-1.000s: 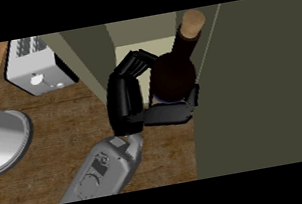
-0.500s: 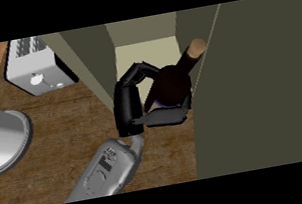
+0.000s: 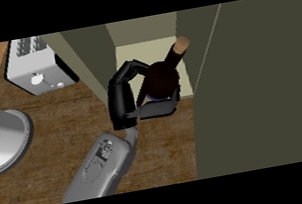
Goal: Pick up the wine, place it into the cabinet and close the cabinet
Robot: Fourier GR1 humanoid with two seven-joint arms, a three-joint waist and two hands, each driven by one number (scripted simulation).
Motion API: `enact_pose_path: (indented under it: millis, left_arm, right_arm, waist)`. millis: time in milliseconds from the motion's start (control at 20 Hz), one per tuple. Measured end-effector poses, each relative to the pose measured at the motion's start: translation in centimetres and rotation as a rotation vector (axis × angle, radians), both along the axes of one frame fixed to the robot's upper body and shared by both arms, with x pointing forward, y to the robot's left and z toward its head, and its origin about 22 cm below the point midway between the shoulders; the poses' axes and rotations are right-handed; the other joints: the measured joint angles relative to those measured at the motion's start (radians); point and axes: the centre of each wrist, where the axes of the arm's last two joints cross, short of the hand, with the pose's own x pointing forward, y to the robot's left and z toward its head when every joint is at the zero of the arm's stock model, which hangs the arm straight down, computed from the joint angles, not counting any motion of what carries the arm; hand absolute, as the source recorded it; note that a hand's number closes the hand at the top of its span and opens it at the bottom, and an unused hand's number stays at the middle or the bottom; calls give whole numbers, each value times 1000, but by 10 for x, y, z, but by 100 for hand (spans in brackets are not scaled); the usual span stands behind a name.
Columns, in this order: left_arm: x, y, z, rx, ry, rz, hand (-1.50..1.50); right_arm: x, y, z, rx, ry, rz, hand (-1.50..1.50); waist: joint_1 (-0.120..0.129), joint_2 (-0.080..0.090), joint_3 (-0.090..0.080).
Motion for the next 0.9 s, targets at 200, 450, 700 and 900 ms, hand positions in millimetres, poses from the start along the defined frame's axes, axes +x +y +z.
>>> enact_pose_path:
  millis: [200,450,700,900]
  left_arm:
    - [14,9,-1,-19,0,21,150]
    - [25,15,-2,-25,24,19,150]
    - [46,17,0,-32,45,12,150]
    - [56,17,-2,-26,71,17,150]
  right_arm:
    - [1,1,0,5,2,3,-150]
    - [-2,-3,-4,-1,7,-7,-150]
    - [-1,-2,-3,2,3,2,-150]
    - [-1,4,-6,29,5,27,-150]
  waist:
    - [-1,0,0]
    - [0,0,0]
    - [-8,2,0]
    - [-7,2,0]
